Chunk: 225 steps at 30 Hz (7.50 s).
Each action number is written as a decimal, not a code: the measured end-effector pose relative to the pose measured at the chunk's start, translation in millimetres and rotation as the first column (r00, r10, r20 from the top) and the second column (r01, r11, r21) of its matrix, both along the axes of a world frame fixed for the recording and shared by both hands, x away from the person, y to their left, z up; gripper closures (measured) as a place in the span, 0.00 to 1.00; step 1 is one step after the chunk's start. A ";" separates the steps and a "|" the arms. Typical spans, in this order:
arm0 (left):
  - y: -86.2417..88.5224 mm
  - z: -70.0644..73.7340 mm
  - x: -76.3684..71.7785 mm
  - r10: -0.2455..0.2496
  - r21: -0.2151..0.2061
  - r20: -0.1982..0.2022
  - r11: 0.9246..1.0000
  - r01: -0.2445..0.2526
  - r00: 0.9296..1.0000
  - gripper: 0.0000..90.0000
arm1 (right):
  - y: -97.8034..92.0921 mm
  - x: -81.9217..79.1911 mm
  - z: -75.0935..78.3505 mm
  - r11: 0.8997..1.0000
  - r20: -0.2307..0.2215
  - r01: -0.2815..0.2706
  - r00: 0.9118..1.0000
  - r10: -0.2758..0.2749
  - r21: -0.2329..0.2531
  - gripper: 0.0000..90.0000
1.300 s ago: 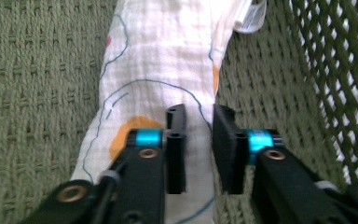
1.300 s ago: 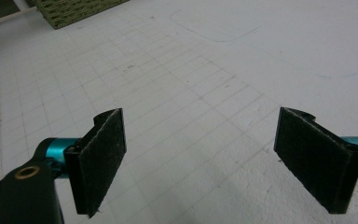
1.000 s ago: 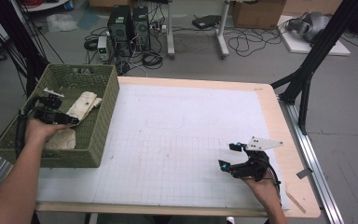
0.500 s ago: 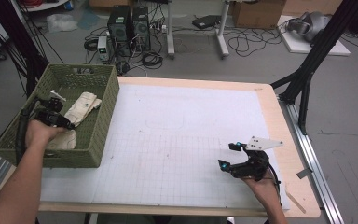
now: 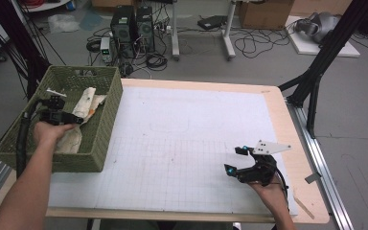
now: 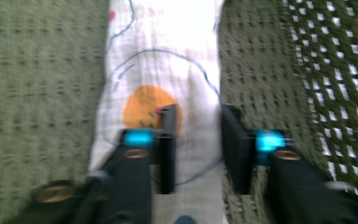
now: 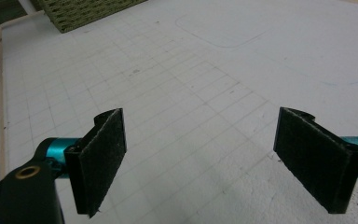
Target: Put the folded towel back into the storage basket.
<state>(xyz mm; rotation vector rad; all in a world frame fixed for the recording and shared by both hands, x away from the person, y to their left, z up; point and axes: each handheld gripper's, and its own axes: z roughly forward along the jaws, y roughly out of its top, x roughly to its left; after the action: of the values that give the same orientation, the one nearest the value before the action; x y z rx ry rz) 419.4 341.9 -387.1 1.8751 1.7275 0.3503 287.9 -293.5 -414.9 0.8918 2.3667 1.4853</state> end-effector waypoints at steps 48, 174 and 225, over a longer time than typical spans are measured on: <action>1.1 30.7 -27.7 -0.345 0.114 0.029 0.934 0.340 0.938 0.83 | 1.7 -0.2 2.1 1.000 0.017 -0.006 1.000 0.006 0.005 0.18; -78.1 86.6 -107.8 -0.402 0.016 0.573 0.877 0.481 0.714 0.29 | -2.5 -10.0 9.9 0.999 0.067 0.039 0.997 -0.041 0.021 0.14; -154.5 58.7 -126.0 -0.471 0.031 0.585 0.826 0.563 0.660 0.20 | -2.0 -12.0 11.2 0.999 0.073 0.040 0.996 -0.041 0.021 0.14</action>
<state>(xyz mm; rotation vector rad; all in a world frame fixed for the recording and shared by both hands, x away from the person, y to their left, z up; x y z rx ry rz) 293.3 187.5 -328.3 1.8039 0.7434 0.4711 275.9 -295.5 -403.7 0.8688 2.2724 1.5022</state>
